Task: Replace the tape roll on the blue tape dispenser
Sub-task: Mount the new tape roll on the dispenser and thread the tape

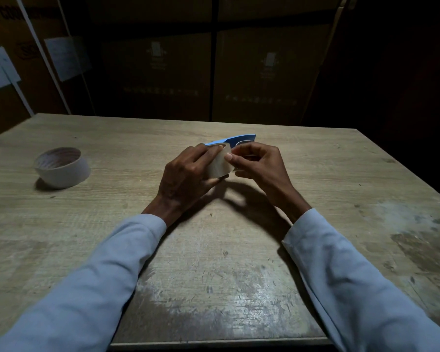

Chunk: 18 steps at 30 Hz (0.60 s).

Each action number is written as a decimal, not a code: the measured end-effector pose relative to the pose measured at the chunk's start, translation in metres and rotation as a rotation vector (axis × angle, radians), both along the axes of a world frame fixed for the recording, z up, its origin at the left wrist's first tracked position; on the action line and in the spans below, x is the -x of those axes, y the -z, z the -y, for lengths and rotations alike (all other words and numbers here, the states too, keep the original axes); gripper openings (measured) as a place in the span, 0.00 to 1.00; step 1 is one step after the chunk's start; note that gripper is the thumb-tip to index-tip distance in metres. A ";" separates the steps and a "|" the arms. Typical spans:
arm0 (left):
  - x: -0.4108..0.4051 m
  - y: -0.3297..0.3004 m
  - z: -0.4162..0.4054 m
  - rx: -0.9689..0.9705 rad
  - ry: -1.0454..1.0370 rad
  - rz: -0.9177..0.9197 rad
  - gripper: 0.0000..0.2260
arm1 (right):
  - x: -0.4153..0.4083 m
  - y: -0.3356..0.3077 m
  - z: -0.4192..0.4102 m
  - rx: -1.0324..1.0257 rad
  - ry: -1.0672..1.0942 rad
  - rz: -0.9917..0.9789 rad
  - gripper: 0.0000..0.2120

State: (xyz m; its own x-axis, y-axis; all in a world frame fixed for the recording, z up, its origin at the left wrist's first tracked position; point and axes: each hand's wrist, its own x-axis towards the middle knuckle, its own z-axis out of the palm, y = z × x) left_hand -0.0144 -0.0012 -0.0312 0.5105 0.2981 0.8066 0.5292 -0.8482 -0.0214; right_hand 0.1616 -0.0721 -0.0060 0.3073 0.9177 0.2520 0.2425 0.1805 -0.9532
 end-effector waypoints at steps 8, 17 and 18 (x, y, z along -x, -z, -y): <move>0.001 0.002 -0.003 -0.030 0.003 -0.115 0.27 | 0.006 -0.001 0.001 0.028 0.046 -0.010 0.05; -0.001 0.002 0.003 -0.067 0.040 -0.156 0.28 | 0.008 0.001 0.001 0.083 0.005 0.262 0.07; -0.001 0.001 0.003 -0.067 0.047 -0.150 0.28 | 0.007 0.003 0.000 0.083 0.009 0.285 0.07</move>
